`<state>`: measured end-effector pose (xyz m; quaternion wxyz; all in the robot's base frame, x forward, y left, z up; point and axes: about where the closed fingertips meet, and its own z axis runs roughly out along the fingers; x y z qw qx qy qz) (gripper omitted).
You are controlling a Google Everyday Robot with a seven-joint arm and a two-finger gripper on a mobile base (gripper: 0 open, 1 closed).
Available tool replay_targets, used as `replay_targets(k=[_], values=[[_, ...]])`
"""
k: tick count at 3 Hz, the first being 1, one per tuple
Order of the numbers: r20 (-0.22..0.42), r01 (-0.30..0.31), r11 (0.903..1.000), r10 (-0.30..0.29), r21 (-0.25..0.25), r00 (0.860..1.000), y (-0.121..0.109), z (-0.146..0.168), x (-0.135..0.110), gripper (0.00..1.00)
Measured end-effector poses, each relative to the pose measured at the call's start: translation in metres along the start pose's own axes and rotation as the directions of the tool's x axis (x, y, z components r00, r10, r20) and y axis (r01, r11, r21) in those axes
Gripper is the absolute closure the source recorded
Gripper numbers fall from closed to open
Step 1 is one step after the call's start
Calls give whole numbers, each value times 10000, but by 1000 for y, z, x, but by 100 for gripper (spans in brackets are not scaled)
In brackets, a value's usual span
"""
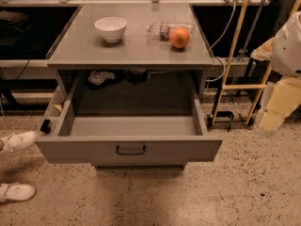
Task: Close top drawer
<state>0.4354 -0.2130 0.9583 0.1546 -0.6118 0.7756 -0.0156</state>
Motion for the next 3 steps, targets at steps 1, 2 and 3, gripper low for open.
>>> replay_targets(k=[1,2,3], values=[[505,470,9939,-421,-994,9978,28,44,-2,0],[1283,1006,9664,-716,-2366,9891,55,107,-19,0],[1657,1193,9443,-704,-3067,9837,66,157,-42,0]])
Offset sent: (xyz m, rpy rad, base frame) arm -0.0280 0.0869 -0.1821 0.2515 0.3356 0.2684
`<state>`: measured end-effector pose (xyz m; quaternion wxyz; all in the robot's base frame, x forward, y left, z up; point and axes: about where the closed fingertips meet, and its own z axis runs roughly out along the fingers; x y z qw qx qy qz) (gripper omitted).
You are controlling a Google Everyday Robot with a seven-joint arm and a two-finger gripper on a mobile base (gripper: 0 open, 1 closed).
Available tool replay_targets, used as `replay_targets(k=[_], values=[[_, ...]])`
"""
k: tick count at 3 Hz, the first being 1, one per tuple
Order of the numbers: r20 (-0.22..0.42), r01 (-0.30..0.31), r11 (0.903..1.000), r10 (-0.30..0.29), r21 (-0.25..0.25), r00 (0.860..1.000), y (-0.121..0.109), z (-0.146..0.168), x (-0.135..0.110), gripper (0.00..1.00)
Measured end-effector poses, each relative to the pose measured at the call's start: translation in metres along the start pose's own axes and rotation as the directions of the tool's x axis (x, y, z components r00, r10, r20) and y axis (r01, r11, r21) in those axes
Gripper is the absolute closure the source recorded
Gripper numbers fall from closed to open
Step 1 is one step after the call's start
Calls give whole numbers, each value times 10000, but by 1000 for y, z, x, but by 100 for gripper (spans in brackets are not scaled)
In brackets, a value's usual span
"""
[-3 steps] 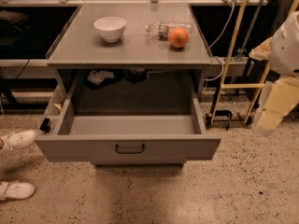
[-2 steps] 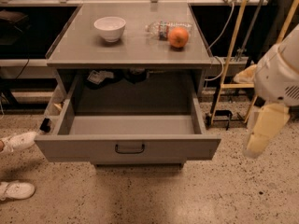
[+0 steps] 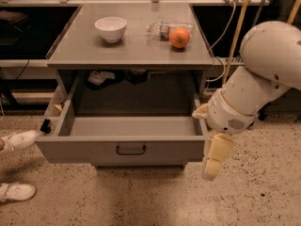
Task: Close top drawer
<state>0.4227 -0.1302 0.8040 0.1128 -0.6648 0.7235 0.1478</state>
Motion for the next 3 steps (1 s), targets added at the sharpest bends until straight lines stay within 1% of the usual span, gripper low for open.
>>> replay_targets(k=[1,2,3], values=[[400,-1018,9946,1009,204,9941,-33,33,-6,0],[401,-1018,9946,1010,202,9941,-33,33,-6,0],[547,-1054,9939,1070,-312,9928,-7,49,9,0]])
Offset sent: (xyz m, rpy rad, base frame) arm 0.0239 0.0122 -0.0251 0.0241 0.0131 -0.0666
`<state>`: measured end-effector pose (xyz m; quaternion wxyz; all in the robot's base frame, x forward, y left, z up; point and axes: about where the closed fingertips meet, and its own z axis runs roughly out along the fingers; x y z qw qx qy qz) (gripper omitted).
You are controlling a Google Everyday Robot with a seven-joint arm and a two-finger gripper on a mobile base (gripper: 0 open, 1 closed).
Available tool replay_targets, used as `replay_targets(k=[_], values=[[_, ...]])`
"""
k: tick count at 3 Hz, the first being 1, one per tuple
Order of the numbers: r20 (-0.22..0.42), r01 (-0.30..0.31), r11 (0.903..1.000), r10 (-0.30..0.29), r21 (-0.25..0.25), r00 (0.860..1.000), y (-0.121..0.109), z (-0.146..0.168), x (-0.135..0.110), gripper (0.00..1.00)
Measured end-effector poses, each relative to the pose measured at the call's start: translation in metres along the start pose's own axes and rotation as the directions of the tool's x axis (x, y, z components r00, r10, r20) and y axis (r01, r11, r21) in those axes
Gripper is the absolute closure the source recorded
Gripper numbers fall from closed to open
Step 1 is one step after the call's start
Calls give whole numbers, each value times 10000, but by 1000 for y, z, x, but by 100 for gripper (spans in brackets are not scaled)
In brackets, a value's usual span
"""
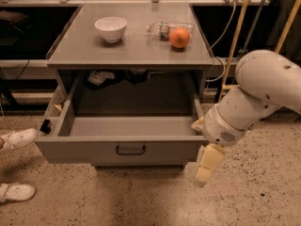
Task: Close top drawer
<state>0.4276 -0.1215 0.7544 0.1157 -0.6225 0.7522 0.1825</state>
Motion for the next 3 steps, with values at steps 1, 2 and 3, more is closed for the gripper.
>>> replay_targets(k=[1,2,3], values=[[200,-229,9985,239,-494,9995,30,29,23,0],[18,-408,9981,409,-455,9992,47,56,33,0],[162,-996,9944,991,350,9949,33,65,36,0]])
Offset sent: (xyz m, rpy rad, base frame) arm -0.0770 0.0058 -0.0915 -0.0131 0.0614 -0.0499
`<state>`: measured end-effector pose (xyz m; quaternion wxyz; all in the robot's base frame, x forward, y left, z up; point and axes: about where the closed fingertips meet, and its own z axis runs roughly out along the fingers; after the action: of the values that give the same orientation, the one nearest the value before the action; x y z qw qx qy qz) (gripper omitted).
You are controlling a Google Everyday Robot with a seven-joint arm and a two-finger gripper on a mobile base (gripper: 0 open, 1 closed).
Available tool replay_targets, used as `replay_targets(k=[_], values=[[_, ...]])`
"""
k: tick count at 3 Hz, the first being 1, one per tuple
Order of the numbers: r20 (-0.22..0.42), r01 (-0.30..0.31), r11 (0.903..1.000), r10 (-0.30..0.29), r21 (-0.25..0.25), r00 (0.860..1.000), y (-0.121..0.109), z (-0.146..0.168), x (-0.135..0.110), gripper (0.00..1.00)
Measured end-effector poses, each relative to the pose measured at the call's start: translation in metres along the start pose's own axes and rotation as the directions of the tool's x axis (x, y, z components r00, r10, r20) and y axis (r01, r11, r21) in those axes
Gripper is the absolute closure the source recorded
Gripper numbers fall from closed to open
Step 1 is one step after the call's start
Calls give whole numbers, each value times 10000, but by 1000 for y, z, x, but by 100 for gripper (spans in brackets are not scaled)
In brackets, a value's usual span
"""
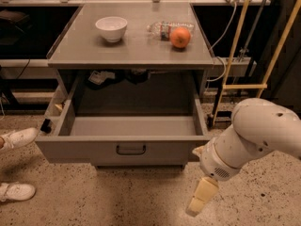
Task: Close top drawer
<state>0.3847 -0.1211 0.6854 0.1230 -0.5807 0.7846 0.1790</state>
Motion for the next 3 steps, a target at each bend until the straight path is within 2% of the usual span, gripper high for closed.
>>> replay_targets(k=[1,2,3], values=[[-79,-621,9882,639,1402,9979,-38,-10,-11,0],[-499,-1600,9606,1756,2271,9832,-78,-16,-16,0],[-538,-1466,9607,1635,2357,9851,-67,-26,-14,0]])
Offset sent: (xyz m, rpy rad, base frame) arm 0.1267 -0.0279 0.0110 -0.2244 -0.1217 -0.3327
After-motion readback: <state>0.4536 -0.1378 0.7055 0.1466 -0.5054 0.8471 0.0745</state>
